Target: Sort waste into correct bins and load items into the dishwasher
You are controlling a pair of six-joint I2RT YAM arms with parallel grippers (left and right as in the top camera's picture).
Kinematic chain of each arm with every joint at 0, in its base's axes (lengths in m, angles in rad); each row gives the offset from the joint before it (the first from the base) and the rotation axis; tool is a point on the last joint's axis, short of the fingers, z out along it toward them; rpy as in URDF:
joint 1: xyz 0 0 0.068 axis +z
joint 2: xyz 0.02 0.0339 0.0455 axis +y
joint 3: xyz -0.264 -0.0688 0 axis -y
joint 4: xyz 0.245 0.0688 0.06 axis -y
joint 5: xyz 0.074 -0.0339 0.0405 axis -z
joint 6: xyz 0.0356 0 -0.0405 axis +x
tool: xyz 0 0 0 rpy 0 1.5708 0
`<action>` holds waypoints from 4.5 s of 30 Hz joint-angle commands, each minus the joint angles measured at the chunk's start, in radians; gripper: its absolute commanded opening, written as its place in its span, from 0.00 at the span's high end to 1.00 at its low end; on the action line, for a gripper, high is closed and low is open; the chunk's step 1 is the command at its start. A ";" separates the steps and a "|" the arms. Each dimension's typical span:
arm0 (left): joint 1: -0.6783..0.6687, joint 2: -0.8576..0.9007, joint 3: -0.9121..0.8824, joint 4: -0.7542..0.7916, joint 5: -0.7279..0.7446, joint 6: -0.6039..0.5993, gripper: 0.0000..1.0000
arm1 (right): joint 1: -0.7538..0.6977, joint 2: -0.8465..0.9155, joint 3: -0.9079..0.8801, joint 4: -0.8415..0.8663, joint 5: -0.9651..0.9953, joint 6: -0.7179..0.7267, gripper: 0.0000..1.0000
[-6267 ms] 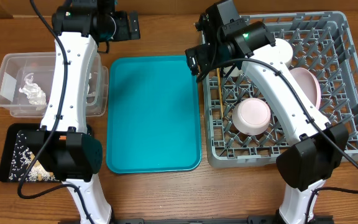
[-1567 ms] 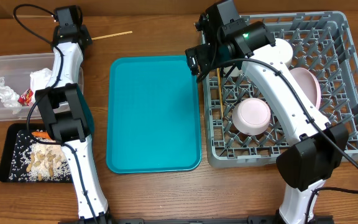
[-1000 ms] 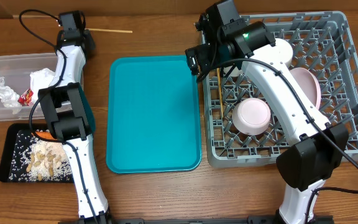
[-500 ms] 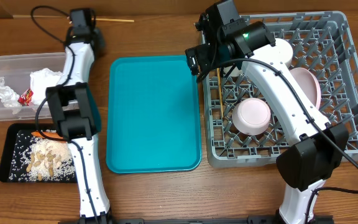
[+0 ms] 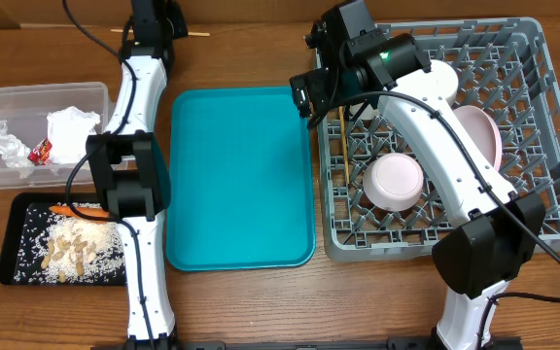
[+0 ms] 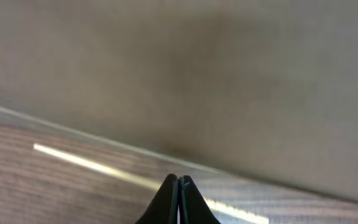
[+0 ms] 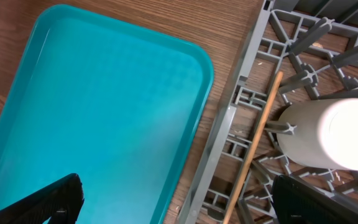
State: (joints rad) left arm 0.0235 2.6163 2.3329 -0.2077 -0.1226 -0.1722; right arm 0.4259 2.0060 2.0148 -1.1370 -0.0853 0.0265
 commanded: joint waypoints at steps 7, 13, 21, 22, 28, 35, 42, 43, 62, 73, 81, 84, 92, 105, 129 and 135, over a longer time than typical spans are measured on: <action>0.008 0.101 0.018 0.138 0.019 0.011 0.96 | -0.002 -0.005 0.000 0.006 0.005 0.003 0.00; 0.008 0.180 0.019 0.169 0.014 0.012 0.95 | -0.002 -0.005 0.000 0.006 0.005 0.003 0.00; 0.011 0.242 0.019 0.292 0.019 0.012 0.94 | -0.002 -0.005 0.000 0.006 0.005 0.003 0.00; 0.011 0.241 0.019 0.298 0.020 0.011 0.94 | -0.002 -0.005 0.000 0.006 0.005 0.003 0.00; 0.007 0.241 0.020 0.298 0.018 0.012 0.94 | -0.002 -0.005 0.000 0.006 0.005 0.003 0.00; 0.002 0.234 0.069 0.283 0.019 0.011 0.94 | -0.002 -0.005 0.000 0.006 0.005 0.003 0.00; 0.002 0.234 0.084 0.291 0.019 0.007 0.92 | -0.002 -0.005 0.000 0.006 0.005 0.003 0.00; 0.002 0.234 0.085 0.291 0.019 0.007 0.92 | -0.002 -0.005 0.000 0.006 0.005 0.003 0.00; 0.006 0.265 0.086 0.406 0.015 -0.007 0.91 | -0.002 -0.005 0.000 0.006 0.005 0.003 0.00; 0.019 0.355 0.086 0.479 -0.015 0.024 0.88 | -0.003 -0.005 0.000 0.006 0.005 0.003 0.00; 0.032 0.346 0.091 0.413 -0.003 0.044 0.89 | -0.003 -0.005 0.000 0.006 0.005 0.003 0.00; 0.021 0.324 0.115 0.308 -0.004 0.046 0.91 | -0.002 -0.005 0.000 0.006 0.005 0.003 0.00; -0.005 0.259 0.281 -0.116 -0.045 0.045 0.91 | -0.002 -0.005 0.000 0.006 0.005 0.003 0.00; -0.005 0.031 0.322 -0.405 -0.021 0.006 0.85 | -0.003 -0.005 0.000 0.006 0.005 0.003 0.00; 0.004 -0.088 0.311 -1.023 -0.121 -0.995 0.48 | -0.002 -0.005 0.000 0.006 0.005 0.003 0.00; 0.011 -0.046 0.294 -1.024 -0.179 -1.146 0.49 | -0.002 -0.005 0.000 0.006 0.005 0.003 0.00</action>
State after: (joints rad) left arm 0.0219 2.5248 2.6411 -1.2343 -0.2310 -1.1416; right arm 0.4263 2.0060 2.0148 -1.1370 -0.0856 0.0261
